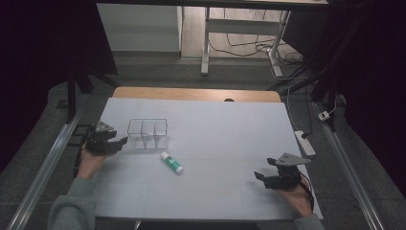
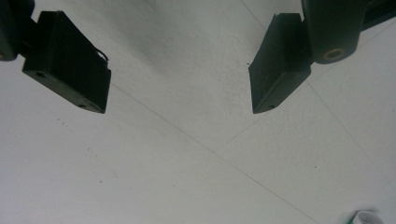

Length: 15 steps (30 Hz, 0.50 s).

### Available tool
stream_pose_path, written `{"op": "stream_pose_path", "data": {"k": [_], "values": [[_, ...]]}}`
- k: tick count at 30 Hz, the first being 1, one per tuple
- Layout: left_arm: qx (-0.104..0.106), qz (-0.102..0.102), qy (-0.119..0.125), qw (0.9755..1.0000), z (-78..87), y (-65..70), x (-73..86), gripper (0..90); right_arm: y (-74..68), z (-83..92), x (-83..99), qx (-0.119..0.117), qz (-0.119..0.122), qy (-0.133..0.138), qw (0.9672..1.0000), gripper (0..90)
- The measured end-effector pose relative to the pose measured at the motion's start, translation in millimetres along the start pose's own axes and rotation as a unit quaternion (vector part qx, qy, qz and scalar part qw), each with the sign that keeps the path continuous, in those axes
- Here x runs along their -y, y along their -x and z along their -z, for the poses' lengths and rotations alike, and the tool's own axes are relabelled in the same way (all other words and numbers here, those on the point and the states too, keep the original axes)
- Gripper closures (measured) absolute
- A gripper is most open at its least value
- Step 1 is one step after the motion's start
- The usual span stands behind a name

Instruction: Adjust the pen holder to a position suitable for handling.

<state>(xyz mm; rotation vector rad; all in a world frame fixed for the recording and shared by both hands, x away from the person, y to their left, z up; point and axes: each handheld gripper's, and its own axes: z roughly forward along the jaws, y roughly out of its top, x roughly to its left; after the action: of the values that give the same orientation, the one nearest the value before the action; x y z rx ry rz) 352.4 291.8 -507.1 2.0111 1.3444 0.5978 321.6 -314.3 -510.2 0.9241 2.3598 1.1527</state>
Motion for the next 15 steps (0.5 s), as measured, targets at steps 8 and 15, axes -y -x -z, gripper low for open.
{"op": "stream_pose_path", "data": {"k": [8, 15], "values": [[0.013, 0.003, -0.005, 0.9999, -14.6, -7.1, -7.0, 64.0, 0.5, -1.2, 0.5, 0.001, -0.003, 0.000, 1.0000, 20.0], [0.040, 0.008, -0.015, 0.9991, -18.7, -6.5, -2.8, 88.8, 0.4, -2.8, 0.9, 0.002, -0.001, -0.008, 1.0000, 20.0]]}}
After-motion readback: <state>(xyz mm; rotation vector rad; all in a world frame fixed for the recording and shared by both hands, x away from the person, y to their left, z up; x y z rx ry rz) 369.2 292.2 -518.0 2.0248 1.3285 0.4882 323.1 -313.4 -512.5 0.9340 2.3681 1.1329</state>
